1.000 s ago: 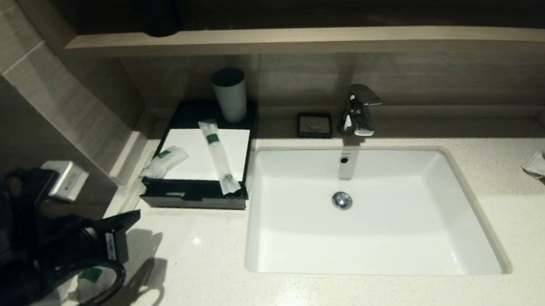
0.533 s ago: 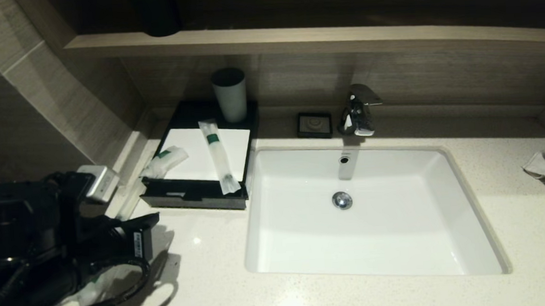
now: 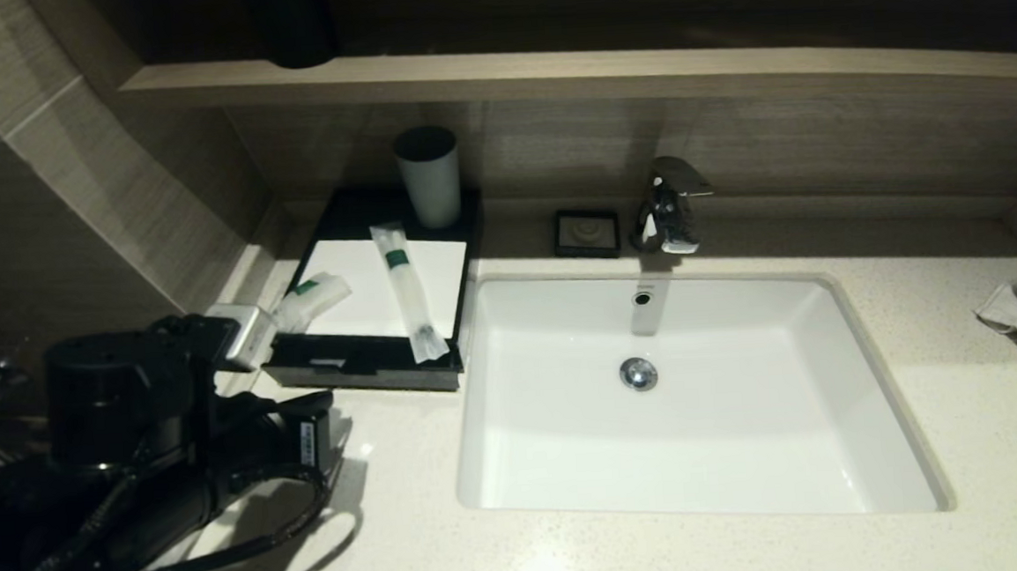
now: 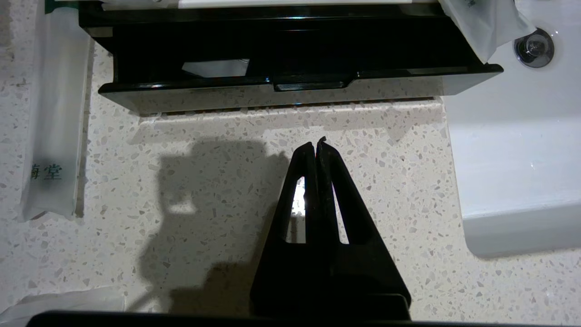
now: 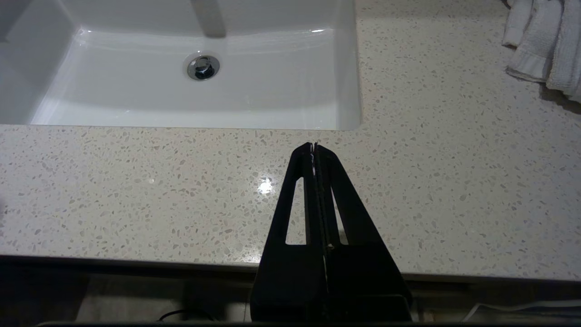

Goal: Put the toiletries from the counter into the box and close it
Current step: Open the drawer

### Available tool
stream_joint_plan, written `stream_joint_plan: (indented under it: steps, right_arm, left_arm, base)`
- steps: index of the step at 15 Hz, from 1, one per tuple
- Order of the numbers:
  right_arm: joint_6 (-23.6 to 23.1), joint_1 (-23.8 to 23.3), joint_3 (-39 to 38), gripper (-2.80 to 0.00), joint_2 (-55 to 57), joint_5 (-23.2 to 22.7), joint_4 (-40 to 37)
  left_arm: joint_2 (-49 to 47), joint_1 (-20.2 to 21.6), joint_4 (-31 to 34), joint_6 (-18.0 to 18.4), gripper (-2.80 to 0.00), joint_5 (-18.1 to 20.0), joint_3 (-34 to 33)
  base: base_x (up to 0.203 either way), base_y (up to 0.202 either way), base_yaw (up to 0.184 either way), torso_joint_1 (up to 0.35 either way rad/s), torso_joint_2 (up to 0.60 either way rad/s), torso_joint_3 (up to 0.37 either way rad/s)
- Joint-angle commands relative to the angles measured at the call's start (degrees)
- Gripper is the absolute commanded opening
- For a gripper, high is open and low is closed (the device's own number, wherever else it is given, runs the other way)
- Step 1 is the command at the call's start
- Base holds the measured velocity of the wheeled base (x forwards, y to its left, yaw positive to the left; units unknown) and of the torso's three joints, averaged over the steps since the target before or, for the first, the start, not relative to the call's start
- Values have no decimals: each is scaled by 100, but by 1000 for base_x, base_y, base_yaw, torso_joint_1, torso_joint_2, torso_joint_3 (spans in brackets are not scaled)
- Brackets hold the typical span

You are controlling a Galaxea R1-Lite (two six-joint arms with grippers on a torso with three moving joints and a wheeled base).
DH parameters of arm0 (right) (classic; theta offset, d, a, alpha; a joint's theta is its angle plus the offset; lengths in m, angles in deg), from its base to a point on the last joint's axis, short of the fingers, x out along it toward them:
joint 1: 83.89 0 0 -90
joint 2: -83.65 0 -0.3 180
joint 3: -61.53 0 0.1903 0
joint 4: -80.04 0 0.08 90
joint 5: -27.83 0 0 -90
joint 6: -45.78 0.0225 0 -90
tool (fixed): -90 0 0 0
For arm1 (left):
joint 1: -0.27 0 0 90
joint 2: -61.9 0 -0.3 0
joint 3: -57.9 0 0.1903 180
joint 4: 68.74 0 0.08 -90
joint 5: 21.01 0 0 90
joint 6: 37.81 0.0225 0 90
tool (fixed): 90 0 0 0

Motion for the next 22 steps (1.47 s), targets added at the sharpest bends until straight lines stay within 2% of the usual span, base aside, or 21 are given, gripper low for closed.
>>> stream_joint_plan:
  steps: [1, 22]
  right_arm:
    - [1, 0, 0, -280, 5, 2, 2]
    - [1, 0, 0, -280, 9, 2, 2]
  left_arm:
    - [-215, 0, -24, -9, -280, -4, 145]
    - [-721, -2, -86, -176, -280, -57, 514]
  base:
    - [0, 0, 0, 0, 0, 0]
    - [0, 0, 0, 0, 0, 0]
